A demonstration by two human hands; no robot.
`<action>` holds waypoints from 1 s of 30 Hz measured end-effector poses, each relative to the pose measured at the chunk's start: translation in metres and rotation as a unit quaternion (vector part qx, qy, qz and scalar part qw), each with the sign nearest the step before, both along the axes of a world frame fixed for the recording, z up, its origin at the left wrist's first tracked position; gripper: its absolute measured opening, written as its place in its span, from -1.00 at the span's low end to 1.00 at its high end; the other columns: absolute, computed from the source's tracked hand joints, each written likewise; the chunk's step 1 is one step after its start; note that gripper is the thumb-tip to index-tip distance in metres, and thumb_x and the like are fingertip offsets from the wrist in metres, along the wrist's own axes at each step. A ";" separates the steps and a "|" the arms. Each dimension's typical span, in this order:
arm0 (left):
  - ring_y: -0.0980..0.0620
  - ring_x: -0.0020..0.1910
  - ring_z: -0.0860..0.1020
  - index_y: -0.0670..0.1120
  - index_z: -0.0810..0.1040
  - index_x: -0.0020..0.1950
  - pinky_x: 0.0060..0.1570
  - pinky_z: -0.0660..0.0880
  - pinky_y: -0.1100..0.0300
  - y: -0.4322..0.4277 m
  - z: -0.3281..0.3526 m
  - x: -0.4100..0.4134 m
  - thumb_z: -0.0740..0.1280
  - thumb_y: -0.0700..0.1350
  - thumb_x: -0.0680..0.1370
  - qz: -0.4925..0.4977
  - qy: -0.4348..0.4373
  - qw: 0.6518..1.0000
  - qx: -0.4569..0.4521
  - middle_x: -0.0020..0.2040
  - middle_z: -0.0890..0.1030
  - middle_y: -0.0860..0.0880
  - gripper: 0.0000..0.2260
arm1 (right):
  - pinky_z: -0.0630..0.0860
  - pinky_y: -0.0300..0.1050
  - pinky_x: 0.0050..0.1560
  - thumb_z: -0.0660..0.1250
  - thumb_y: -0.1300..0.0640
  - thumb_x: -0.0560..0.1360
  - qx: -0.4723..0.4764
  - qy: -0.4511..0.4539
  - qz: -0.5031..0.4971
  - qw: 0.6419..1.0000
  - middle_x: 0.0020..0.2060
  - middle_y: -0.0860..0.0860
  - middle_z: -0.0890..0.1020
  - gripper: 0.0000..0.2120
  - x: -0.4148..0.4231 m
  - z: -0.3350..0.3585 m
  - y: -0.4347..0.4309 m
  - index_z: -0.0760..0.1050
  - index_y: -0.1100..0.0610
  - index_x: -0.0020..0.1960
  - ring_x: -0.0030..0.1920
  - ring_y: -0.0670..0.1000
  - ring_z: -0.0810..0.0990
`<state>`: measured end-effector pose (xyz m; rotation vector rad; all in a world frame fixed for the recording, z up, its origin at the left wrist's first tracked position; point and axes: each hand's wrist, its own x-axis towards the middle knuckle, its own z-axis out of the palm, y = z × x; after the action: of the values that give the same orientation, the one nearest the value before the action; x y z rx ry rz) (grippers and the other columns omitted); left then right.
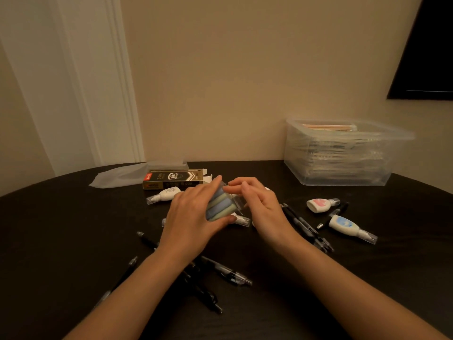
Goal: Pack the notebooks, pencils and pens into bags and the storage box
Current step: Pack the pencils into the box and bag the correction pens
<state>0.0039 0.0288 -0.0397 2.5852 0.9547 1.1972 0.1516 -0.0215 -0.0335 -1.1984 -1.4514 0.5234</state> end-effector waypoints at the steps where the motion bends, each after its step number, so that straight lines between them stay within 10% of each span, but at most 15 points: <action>1: 0.04 0.23 0.44 -0.03 0.28 0.46 0.23 0.31 0.13 0.001 -0.001 -0.001 0.48 0.07 0.36 0.002 -0.001 1.000 0.000 0.26 0.51 0.00 -0.28 | 0.36 -0.21 0.15 0.02 -0.03 0.63 -0.006 -0.009 0.004 1.000 0.08 -0.19 0.49 -0.67 0.001 -0.002 0.001 0.57 -0.16 0.00 0.21 -0.15 0.43; 7: 0.05 0.25 0.43 -0.01 0.28 0.46 0.24 0.41 0.04 0.008 -0.003 -0.007 0.48 0.03 0.37 0.000 -0.006 1.000 -0.012 0.29 0.49 -0.01 -0.29 | 0.30 -0.05 0.39 0.03 -0.17 0.57 -0.054 -0.054 0.051 0.996 0.22 -0.25 0.36 -0.69 0.001 -0.003 -0.001 0.50 -0.22 0.16 0.31 -0.19 0.32; 14: 0.38 0.08 0.42 0.11 0.31 0.40 -0.04 0.39 0.51 -0.001 0.009 -0.003 0.40 0.21 0.29 -0.022 -0.118 0.986 -0.114 0.14 0.45 0.25 -0.30 | 0.51 -0.29 -0.01 0.17 0.11 0.61 -0.021 0.033 0.047 0.998 0.17 -0.11 0.49 -0.66 -0.001 0.005 -0.006 0.32 -0.09 0.36 0.05 -0.21 0.57; 22: 0.25 -0.01 0.48 0.04 0.31 0.23 -0.15 0.39 0.36 -0.004 0.016 0.001 0.42 0.18 0.21 -0.034 -0.231 0.926 -0.295 0.03 0.48 0.18 -0.35 | 0.53 -0.28 -0.18 0.25 0.24 0.55 0.024 0.110 0.055 0.992 0.00 0.16 0.58 -0.85 -0.003 0.015 -0.015 0.48 0.09 0.10 -0.24 -0.12 0.60; 30: 0.21 -0.04 0.54 0.01 0.31 0.21 -0.24 0.43 0.42 -0.008 0.013 0.006 0.40 0.21 0.13 -0.059 -0.235 0.911 -0.334 -0.02 0.54 0.17 -0.29 | 0.55 -0.27 -0.20 0.31 0.22 0.52 0.014 0.118 0.022 0.993 -0.22 -0.05 0.59 -0.94 -0.004 0.013 -0.013 0.51 0.13 -0.02 -0.28 -0.14 0.59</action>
<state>0.0098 0.0209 -0.0272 1.6955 0.8782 1.1241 0.1476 -0.0340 -0.0208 -1.0453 -1.2808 0.6508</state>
